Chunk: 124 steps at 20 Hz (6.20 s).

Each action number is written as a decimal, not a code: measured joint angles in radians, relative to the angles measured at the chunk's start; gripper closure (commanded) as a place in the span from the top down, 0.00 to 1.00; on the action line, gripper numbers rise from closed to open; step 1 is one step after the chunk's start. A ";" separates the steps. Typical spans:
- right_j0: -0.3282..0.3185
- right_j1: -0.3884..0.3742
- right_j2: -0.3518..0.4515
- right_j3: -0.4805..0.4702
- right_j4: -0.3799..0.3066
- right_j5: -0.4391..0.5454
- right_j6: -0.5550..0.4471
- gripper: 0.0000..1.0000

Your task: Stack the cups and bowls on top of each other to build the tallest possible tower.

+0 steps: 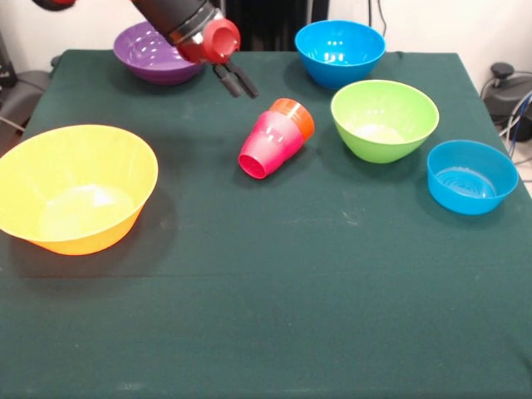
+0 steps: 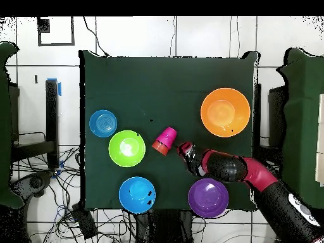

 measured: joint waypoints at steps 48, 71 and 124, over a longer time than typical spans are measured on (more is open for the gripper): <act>0.550 -0.249 -0.558 0.245 0.221 -0.789 0.027 1.00; 0.698 -0.256 -0.649 0.241 0.339 -0.808 0.027 1.00; 0.656 -0.181 -0.670 0.190 0.385 -1.104 0.027 1.00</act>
